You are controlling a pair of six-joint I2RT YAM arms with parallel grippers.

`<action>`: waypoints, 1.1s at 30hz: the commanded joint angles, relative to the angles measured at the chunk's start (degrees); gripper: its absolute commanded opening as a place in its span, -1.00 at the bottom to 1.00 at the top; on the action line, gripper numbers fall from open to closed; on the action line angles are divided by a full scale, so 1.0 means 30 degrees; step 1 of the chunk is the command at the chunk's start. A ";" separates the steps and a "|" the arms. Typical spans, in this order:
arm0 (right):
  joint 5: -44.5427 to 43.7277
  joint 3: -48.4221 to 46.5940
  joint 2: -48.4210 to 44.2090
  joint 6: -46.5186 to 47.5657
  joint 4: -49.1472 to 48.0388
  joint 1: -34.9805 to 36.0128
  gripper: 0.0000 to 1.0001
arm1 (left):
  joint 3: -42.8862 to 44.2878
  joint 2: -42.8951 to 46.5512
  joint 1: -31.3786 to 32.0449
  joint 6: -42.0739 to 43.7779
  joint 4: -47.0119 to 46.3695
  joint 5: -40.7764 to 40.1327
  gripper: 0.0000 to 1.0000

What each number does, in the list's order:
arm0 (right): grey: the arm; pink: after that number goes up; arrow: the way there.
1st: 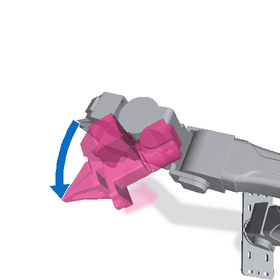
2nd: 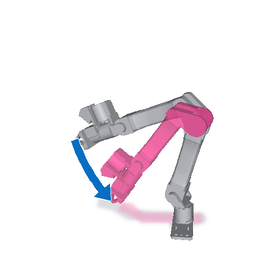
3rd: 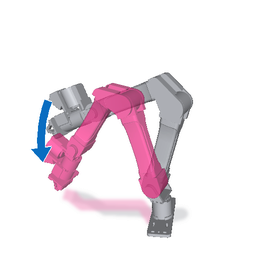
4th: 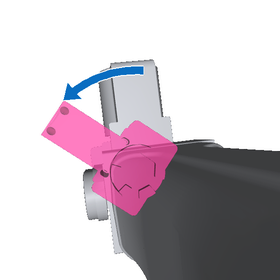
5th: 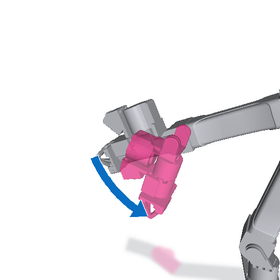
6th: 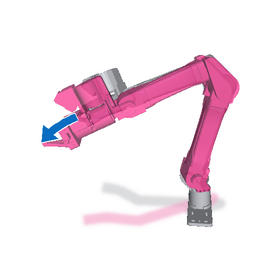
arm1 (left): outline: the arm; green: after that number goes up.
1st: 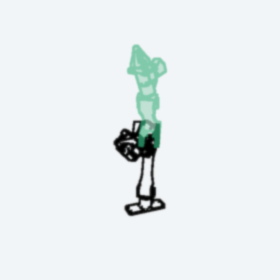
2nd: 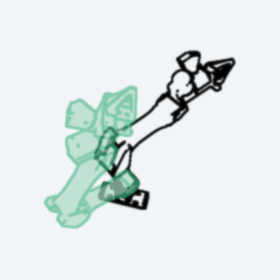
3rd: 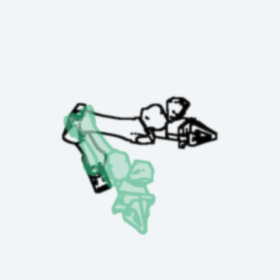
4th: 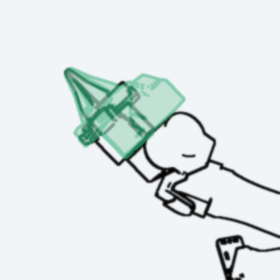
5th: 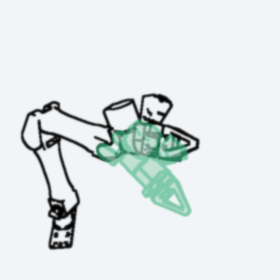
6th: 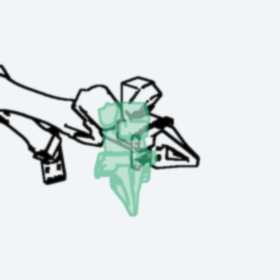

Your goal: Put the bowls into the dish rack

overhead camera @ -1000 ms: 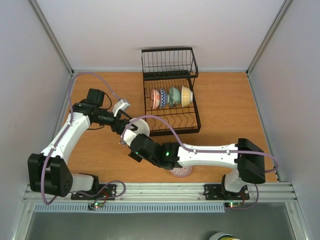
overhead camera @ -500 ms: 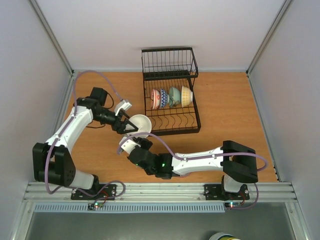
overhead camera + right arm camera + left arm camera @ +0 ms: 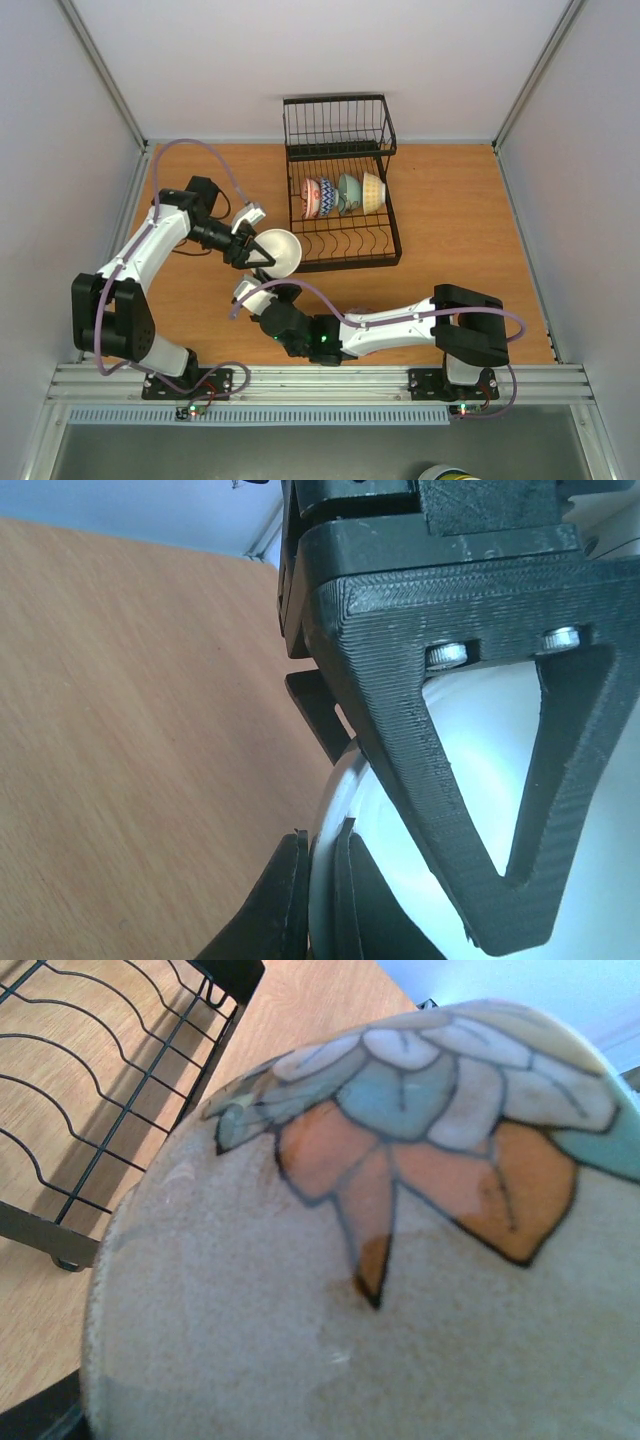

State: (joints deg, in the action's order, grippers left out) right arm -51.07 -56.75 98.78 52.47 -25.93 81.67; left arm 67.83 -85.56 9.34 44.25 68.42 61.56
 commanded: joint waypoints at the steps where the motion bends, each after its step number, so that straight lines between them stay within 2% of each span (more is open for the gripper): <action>1: -0.0513 -0.0047 -0.0213 -0.0149 -0.1589 -0.0094 -0.97 | 0.0296 0.0169 0.0255 0.0487 0.0896 0.0858 -0.76; 2: -0.0587 -0.0013 -0.0252 -0.0193 -0.1603 -0.0094 -0.94 | 0.0262 0.0257 0.0255 0.0317 0.0681 0.0763 -0.95; 4: -0.0914 0.0006 -0.0289 -0.0127 -0.1844 -0.0094 -0.76 | 0.0137 0.0499 0.0255 -0.0101 0.0160 0.0498 -0.99; 7: -0.1565 0.0822 -0.0604 0.0627 -0.3540 -0.0094 0.06 | -0.0453 0.1386 0.0255 -0.0959 -0.1362 -0.0197 -0.99; 10: -0.2343 0.1678 -0.1693 0.0938 -0.4730 -0.0094 0.75 | -0.1514 0.2957 0.0255 -0.2738 -0.4085 -0.1414 -0.99; 12: -0.2515 0.2118 -0.2760 0.0221 -0.4105 -0.0066 0.96 | -0.2265 0.3985 0.0255 -0.3981 -0.5849 -0.2401 -0.99; 16: -0.2499 0.3170 -0.6077 -0.2026 -0.1088 0.0272 0.97 | -0.3400 0.5459 0.0306 -0.6088 -0.8564 -0.4703 -0.99; 25: -0.3286 0.4890 -1.3679 -0.9371 0.7735 0.0389 0.97 | -0.3454 0.5082 0.1338 -0.9876 -1.3128 -1.0580 -0.99; 27: -0.3743 0.4995 -1.4646 -1.0881 0.9691 0.0375 0.97 | -0.3226 0.4913 0.2473 -1.0088 -1.3920 -1.3192 -0.99; 30: -0.4682 0.5207 -1.5501 -1.2411 1.1815 0.0375 0.97 | -0.2618 0.3818 0.5495 -0.9351 -1.4720 -1.9886 -0.99; 33: -0.5377 0.5179 -1.5849 -1.4395 1.3783 0.0374 0.97 | -0.1259 0.2275 0.7716 -0.8889 -1.3931 -2.2668 -0.99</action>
State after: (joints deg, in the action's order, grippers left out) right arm -62.46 -41.89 52.40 21.37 3.01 82.37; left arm 58.37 -74.81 25.85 16.78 32.77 11.29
